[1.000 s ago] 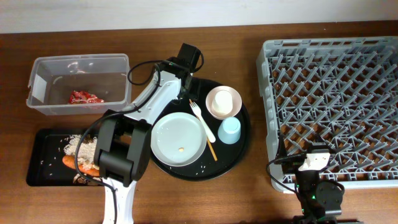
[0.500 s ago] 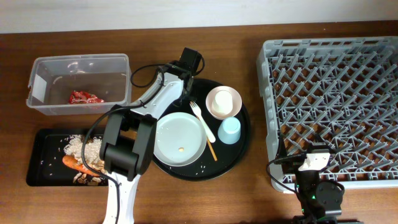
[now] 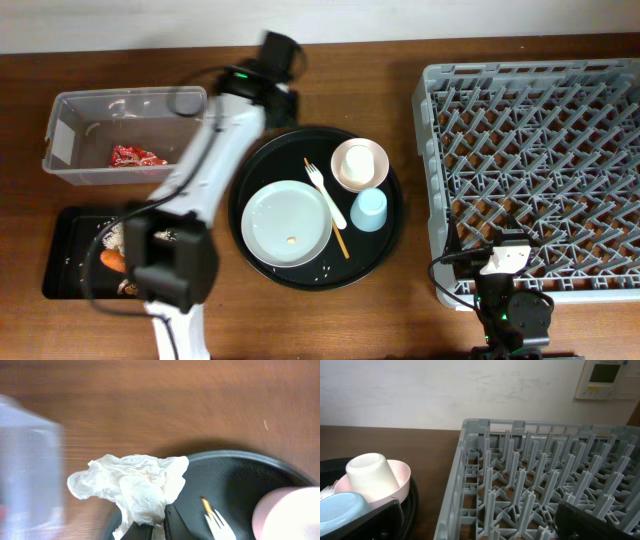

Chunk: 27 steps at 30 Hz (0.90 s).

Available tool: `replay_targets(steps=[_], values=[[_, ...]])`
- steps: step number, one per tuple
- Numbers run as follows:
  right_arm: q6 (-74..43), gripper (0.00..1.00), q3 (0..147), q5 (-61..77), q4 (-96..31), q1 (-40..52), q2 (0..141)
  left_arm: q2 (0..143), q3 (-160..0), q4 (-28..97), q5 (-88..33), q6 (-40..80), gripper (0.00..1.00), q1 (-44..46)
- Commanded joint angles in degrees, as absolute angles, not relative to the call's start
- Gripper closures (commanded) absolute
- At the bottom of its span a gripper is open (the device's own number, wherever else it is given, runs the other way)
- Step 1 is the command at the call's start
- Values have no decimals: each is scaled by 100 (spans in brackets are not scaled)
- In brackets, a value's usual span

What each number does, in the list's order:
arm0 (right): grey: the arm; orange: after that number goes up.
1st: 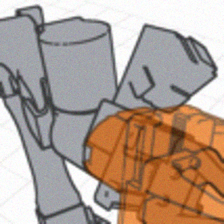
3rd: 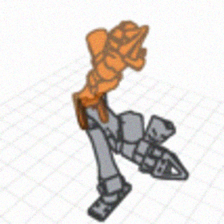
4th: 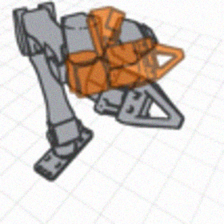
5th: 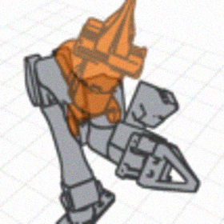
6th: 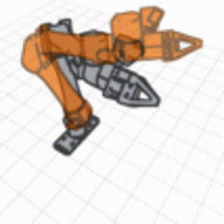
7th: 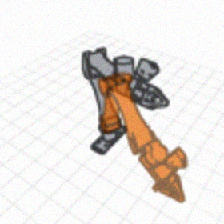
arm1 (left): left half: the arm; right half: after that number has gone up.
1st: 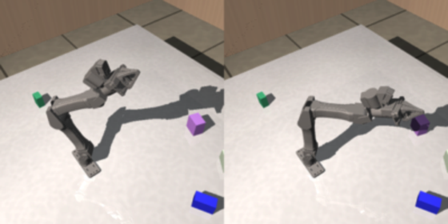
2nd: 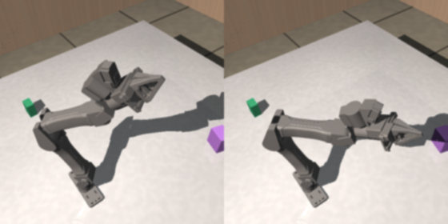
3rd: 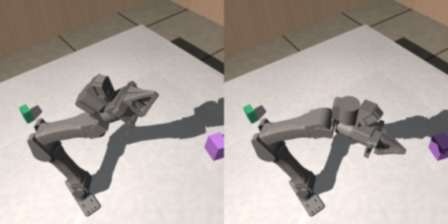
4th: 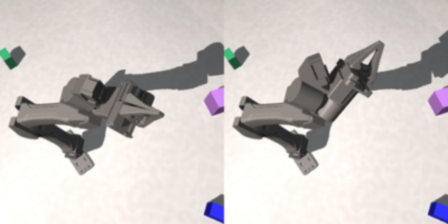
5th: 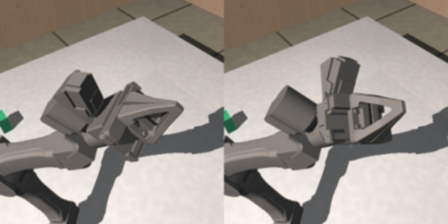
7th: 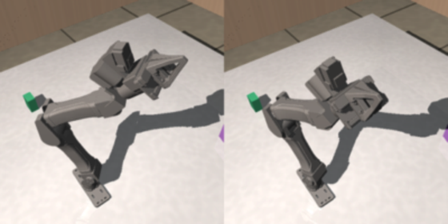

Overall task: Sort waste into correct bins and load items into the dishwasher rack
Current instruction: 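Carry the tissue left and drop it into the clear bin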

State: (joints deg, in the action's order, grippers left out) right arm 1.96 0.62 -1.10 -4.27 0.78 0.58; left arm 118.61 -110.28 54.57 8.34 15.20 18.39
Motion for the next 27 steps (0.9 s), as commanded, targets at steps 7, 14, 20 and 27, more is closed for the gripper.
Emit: replay_targets(steps=[7,14,20,27], values=[[215,1,32,-178,-458,36,19,11445,-11013,5931,596,2484,22,-755],[215,1,32,-178,-458,36,21,11443,-10965,6031,-150,2108,1,-1269],[215,1,32,-178,-458,36,21,11183,-10965,6276,-770,1586,1,-786],[215,1,32,-178,-458,36,21,10728,-10940,7181,-626,1409,1,709]])
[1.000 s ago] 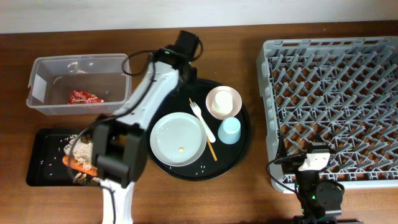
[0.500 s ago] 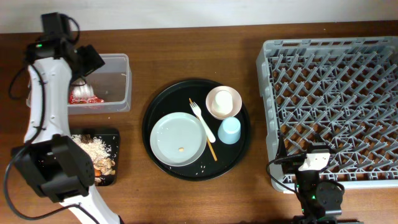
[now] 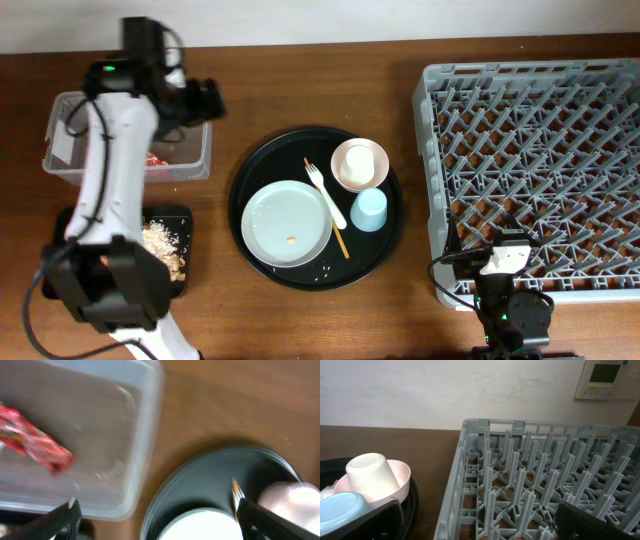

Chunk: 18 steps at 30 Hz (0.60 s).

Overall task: Sort waste into correct bins and load items into the dishwasher rack
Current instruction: 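Carry the tissue left and drop it into the clear bin, then grip the rim of the plate again with the left gripper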

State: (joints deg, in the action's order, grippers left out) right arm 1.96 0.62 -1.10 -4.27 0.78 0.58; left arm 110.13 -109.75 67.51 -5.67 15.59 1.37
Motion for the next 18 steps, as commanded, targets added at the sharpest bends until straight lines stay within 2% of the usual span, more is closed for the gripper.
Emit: replay_targets(steps=[1,6,11,15,17,18], values=[[215,1,32,-178,-458,36,21,10733,-10864,7358,-622,1404,1,958],[215,2,32,-178,-458,36,21,10733,-9841,7262,-832,1406,2,2279],[215,1,32,-178,-458,36,21,10733,-8705,6571,-1267,1400,3,3424],[215,1,32,-178,-458,36,21,10739,-8237,6324,-1017,1406,4,3822],[215,1,32,-178,-458,36,21,10739,-8058,6316,-926,1409,9,3857],[215,1,32,-178,-458,36,21,10739,-8014,6318,-867,1409,20,3857]])
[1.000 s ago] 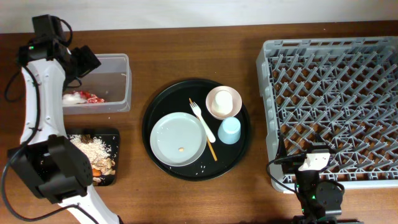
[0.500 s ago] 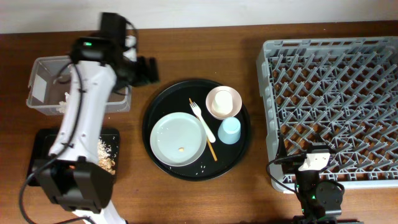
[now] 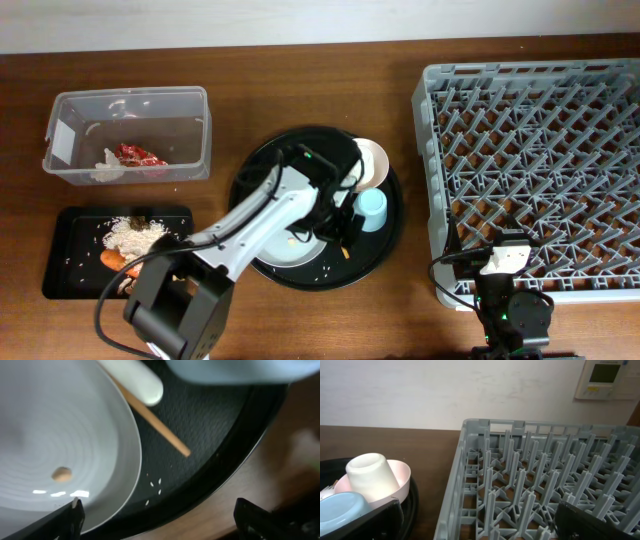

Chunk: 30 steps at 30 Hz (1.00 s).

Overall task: Sort waste into correct bins and load items into the dishwasher rack
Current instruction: 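Grip the rim of the plate again with the left gripper, then lift the plate and move it over the black tray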

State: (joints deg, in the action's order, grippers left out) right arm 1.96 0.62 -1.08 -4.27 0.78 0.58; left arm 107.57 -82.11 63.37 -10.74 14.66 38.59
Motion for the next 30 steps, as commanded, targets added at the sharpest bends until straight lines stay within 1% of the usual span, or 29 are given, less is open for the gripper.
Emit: replay_targets(steps=[1,4,13,15,17,21,23,26,29,30], values=[[215,1,32,-178,-458,36,21,10739,-7950,6324,-711,1487,26,3857],[215,1,32,-178,-458,36,19,10739,-7725,6250,-451,1728,42,3857],[215,1,32,-178,-458,36,21,10739,-6956,5347,-445,1726,42,3922],[215,1,32,-178,-458,36,19,10739,-6858,5192,-445,1726,44,3922],[215,1,32,-178,-458,36,19,10746,-6799,5057,-443,1723,51,3922],[215,1,32,-178,-458,36,21,10766,-6672,4967,-427,1704,51,3924],[215,1,32,-178,-458,36,21,10766,-6672,4965,-296,1704,55,3924],[215,1,32,-178,-458,36,21,10766,-6672,4956,-185,1706,66,3924],[215,1,32,-178,-458,36,19,10763,-6674,4969,-187,1706,75,3922],[215,1,32,-178,-458,36,21,10766,-6678,4969,-191,1708,76,3922]])
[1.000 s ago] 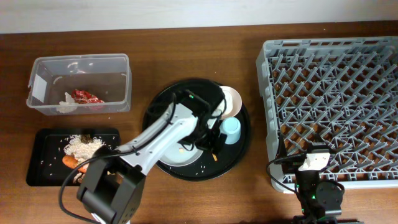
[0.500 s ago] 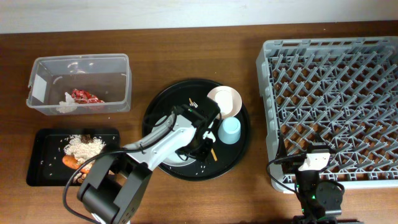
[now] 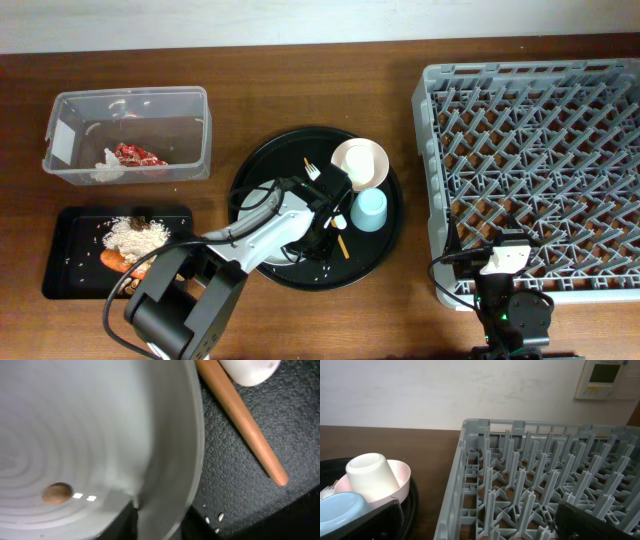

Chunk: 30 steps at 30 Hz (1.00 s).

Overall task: Sort waste into correct bins and load items into the dishwasher rack
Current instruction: 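Lift the plate and move it over the black tray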

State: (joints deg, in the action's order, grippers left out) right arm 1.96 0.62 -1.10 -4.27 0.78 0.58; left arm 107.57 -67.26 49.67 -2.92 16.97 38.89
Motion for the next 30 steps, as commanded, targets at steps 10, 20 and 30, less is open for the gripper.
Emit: replay_targets(steps=[10,20,30], values=[[215,1,32,-178,-458,36,21,10394,-6781,4995,-215,1710,99,3924],[215,1,32,-178,-458,36,21,9489,-6917,5015,-233,1846,99,3883],[215,1,32,-178,-458,36,19,7546,-6917,5238,-233,1887,99,3199]])
